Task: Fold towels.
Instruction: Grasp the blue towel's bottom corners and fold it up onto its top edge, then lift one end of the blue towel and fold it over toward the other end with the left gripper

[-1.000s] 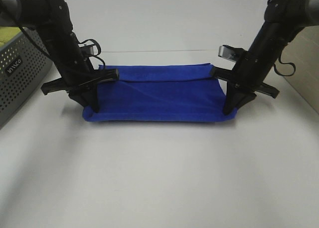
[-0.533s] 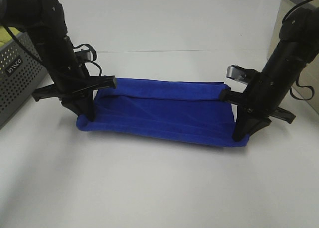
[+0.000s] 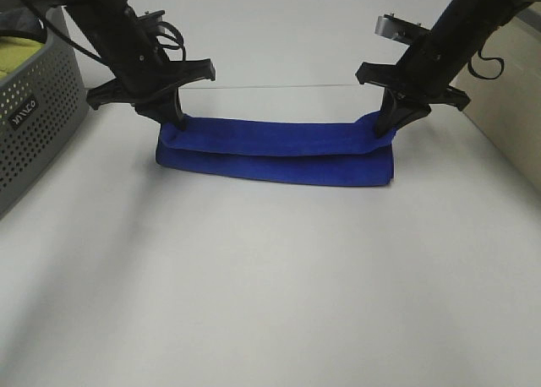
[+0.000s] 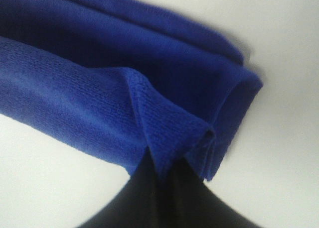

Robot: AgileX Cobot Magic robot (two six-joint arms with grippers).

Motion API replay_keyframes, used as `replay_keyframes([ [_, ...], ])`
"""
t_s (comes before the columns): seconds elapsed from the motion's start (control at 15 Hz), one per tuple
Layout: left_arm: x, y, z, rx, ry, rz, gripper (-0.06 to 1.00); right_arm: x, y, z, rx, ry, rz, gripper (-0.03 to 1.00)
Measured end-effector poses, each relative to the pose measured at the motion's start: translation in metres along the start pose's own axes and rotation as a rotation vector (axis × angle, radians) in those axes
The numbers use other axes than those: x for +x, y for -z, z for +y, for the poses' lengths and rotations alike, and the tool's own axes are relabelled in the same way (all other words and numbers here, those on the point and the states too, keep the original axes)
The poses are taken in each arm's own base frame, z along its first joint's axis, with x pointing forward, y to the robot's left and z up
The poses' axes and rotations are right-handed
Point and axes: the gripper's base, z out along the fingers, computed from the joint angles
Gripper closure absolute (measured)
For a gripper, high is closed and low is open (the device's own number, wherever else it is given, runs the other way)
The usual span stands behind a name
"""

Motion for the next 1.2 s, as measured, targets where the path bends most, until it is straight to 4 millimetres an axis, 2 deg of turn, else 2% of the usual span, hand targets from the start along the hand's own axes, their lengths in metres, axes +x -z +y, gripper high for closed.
replay_keyframes([
  [0.13,-0.011,-0.018,0.000,0.010,-0.001,-0.036,0.91,-0.009,-0.018,-0.008,0.025,-0.005,0.009,0.95],
  [0.27,-0.019,-0.027,-0.002,0.017,-0.004,-0.056,0.90,-0.008,-0.030,-0.014,0.036,-0.023,0.036,0.95],
  [0.33,-0.020,-0.030,-0.002,0.018,-0.004,-0.056,0.85,-0.008,-0.034,-0.015,0.037,-0.028,0.045,0.92],
  [0.4,-0.020,-0.032,-0.001,0.018,-0.003,-0.056,0.75,-0.008,-0.035,-0.015,0.033,-0.030,0.050,0.85],
  [0.47,-0.020,-0.034,-0.001,0.017,-0.003,-0.054,0.57,-0.007,-0.036,-0.014,0.022,-0.037,0.059,0.71],
  [0.6,-0.020,-0.034,0.000,0.008,-0.021,-0.056,0.23,-0.004,-0.035,-0.011,-0.018,-0.053,0.093,0.32],
  [0.67,-0.021,-0.033,0.001,-0.008,-0.041,-0.061,0.14,-0.003,-0.033,-0.009,-0.028,-0.045,0.109,0.21],
  [0.8,-0.022,-0.033,0.005,-0.054,-0.079,-0.072,0.10,-0.002,-0.029,-0.007,-0.039,-0.021,0.139,0.14],
  [1.0,-0.022,-0.035,0.007,-0.062,-0.088,-0.076,0.10,-0.002,-0.029,-0.007,-0.040,-0.014,0.143,0.13],
  [1.2,-0.016,-0.058,0.013,-0.062,-0.095,-0.031,0.11,-0.002,-0.029,-0.007,-0.040,-0.014,0.143,0.13],
])
